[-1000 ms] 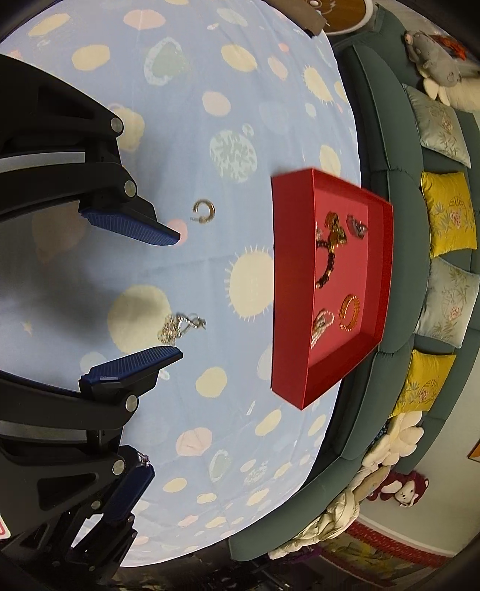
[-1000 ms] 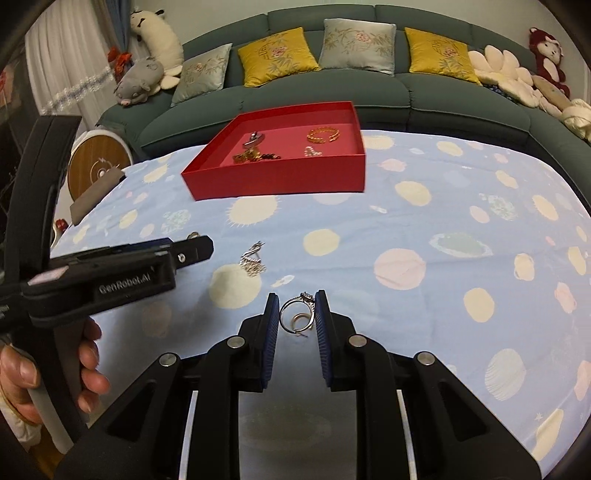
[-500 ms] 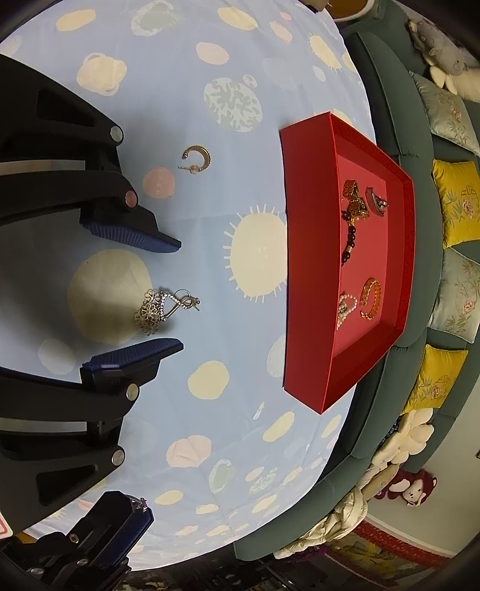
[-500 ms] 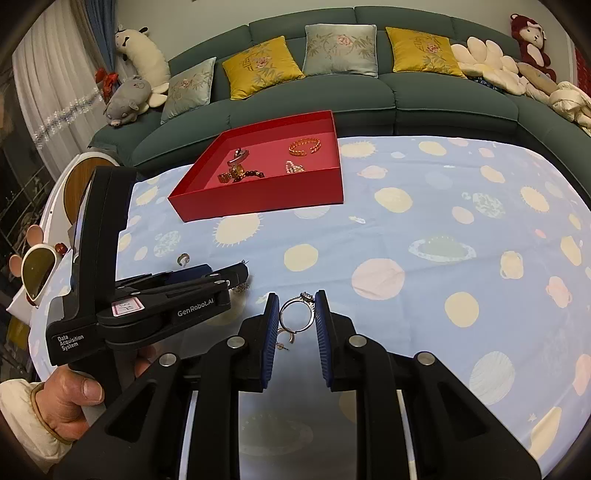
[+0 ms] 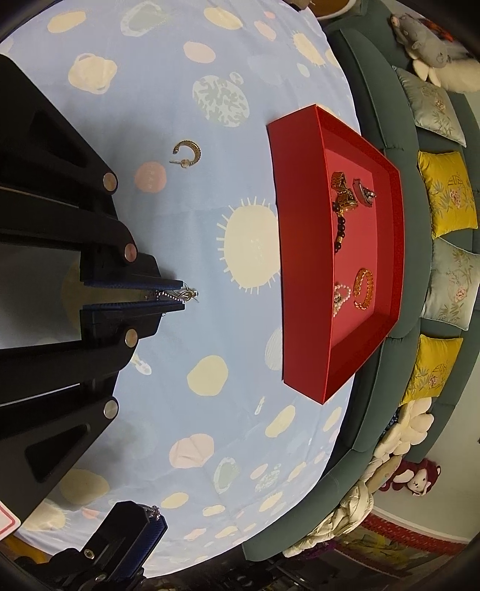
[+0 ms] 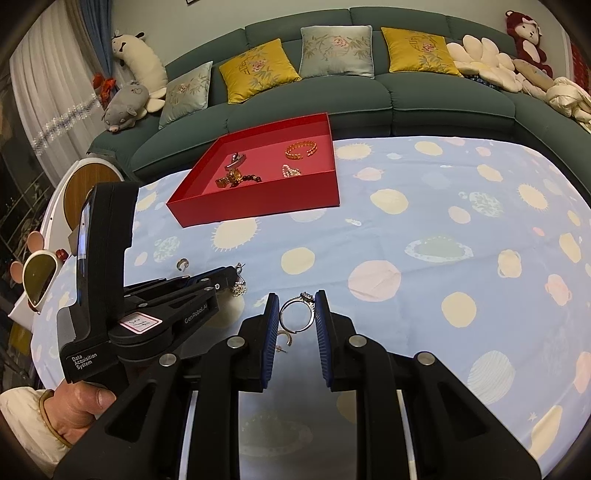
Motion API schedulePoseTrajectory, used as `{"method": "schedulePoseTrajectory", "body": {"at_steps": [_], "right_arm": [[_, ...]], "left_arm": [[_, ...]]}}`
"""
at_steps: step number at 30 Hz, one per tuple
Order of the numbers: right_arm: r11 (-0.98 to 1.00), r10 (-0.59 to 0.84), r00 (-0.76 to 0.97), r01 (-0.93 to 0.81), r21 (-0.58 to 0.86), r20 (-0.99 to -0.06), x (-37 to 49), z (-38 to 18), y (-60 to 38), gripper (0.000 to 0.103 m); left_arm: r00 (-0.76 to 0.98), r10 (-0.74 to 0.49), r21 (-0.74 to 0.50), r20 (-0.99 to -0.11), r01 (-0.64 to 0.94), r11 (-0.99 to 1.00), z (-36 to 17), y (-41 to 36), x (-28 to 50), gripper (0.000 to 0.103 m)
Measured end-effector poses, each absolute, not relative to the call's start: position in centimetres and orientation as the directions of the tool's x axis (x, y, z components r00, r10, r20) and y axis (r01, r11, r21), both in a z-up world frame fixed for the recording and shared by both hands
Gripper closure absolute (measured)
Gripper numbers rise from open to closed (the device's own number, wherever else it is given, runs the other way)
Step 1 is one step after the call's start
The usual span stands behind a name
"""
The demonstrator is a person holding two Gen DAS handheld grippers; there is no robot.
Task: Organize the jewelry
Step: 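Grasp the silver ring with the right tool while the left tool grasps the silver pendant earring, then carry the ring and earring into the red tray and open both tools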
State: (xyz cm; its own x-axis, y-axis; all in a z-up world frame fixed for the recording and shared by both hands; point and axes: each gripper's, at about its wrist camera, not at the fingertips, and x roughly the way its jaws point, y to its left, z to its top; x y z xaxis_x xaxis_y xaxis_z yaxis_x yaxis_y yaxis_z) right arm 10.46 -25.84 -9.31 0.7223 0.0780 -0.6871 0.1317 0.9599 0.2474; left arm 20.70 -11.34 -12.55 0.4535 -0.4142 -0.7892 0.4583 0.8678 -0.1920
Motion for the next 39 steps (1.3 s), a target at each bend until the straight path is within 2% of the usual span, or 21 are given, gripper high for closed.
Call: {"method": "schedulePoseTrajectory", "body": {"at_steps": [13, 24, 33, 39], "right_arm": [[0.954, 0.077, 0.745, 0.137, 0.265, -0.663, 10.2, -8.4, -26.6, 0.084], [0.962, 0.123, 0.804, 0.049, 0.270, -0.582, 11.9, -4.3, -25.6, 0.084], [0.953, 0.202, 0.826, -0.042, 0.300, -0.526, 16.9, 0.6, -26.1, 0.084], [0.947, 0.216, 0.818, -0.042, 0.319, -0.534, 22.9, 1.4, -27.2, 0.084]], "left_arm": [[0.473, -0.491, -0.256, -0.732, 0.476, 0.841, -7.9, -9.7, 19.9, 0.102], [0.562, -0.525, -0.266, -0.640, 0.479, 0.837, -1.0, -6.5, 19.5, 0.102], [0.619, -0.500, -0.232, -0.606, 0.463, 0.855, 3.2, -5.8, 24.0, 0.102], [0.644, -0.465, -0.200, -0.608, 0.442, 0.874, 4.3, -7.7, 29.3, 0.102]]}}
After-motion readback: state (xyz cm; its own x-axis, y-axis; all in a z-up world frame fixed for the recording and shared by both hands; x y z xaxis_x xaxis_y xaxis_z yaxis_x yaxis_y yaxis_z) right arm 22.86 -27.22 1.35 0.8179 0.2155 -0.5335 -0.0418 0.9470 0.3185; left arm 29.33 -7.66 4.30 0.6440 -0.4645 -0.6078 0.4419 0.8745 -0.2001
